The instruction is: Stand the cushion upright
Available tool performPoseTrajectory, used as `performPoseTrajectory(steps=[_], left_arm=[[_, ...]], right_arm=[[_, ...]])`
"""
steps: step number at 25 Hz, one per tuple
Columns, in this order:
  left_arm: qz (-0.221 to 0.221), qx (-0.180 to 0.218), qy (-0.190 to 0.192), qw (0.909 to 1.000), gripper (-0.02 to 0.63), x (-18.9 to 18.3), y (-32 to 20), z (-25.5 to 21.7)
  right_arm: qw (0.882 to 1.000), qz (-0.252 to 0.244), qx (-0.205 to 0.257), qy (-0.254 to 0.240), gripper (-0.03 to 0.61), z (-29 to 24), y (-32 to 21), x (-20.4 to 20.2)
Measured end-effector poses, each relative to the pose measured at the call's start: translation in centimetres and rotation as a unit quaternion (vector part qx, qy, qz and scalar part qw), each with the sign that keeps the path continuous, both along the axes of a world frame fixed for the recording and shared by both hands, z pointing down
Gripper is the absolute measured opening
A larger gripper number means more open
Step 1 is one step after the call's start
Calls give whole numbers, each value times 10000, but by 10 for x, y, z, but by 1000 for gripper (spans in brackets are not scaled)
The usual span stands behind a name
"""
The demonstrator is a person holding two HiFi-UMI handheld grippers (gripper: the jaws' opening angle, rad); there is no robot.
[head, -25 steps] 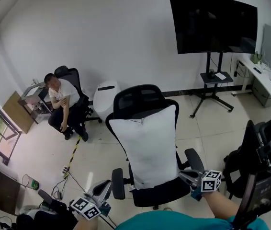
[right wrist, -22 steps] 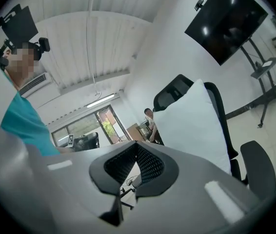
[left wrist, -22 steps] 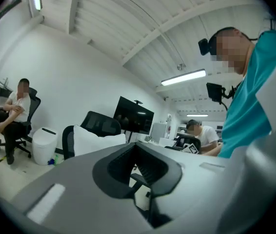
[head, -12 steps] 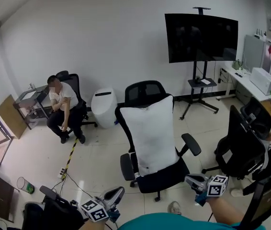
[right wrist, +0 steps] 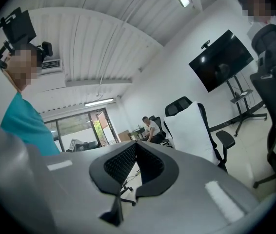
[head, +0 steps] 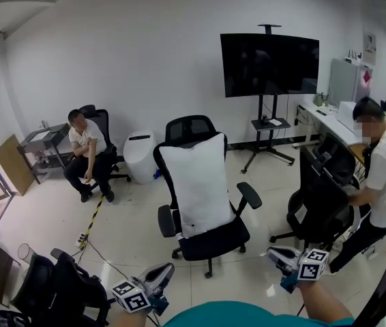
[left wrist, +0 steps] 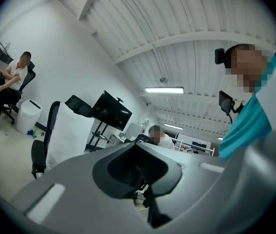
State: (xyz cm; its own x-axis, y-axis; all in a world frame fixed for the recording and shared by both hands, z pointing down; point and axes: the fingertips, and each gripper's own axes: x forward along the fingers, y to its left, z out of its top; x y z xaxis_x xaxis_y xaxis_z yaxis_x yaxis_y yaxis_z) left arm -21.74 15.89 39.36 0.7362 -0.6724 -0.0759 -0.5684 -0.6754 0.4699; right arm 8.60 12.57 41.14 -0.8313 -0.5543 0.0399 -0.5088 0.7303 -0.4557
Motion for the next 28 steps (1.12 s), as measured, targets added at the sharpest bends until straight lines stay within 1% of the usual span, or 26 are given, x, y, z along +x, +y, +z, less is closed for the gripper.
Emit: performPoseTrajectory(steps=[4,6,9,11,15,19,22,24,28], left_arm=[[-220,-67,73,9997,11,45,61,1],[-247,-142,100,9995,12,70,91,2],[-214,-262,-20,9994,12,99,139,3],[-242,-305,-134,9992,12,103,166,1],[-371,-428,-105,9983,12,95,203,2],[-314,-325,-123,9989,12,78,229,4],[-234,-290,-77,9993,12,53,249,6],[-154,-313,-73,9994,12,29,265,13],[90,-283,-160,9994,12,-16,304,28]], right_arm=[[9995,-223,-63,191,3,9,67,38],[9991,-335,-135,226,3,15,97,57],[9985,-391,-380,44,2,27,137,79],[9980,-461,-437,-77,3,30,160,81],[9971,-606,-410,-205,3,29,197,69],[9964,-710,-385,-242,2,33,229,44],[9975,-596,-316,-194,3,31,251,18],[9985,-441,-262,-191,3,30,266,-3],[9994,-148,-175,-241,2,30,304,-49]])
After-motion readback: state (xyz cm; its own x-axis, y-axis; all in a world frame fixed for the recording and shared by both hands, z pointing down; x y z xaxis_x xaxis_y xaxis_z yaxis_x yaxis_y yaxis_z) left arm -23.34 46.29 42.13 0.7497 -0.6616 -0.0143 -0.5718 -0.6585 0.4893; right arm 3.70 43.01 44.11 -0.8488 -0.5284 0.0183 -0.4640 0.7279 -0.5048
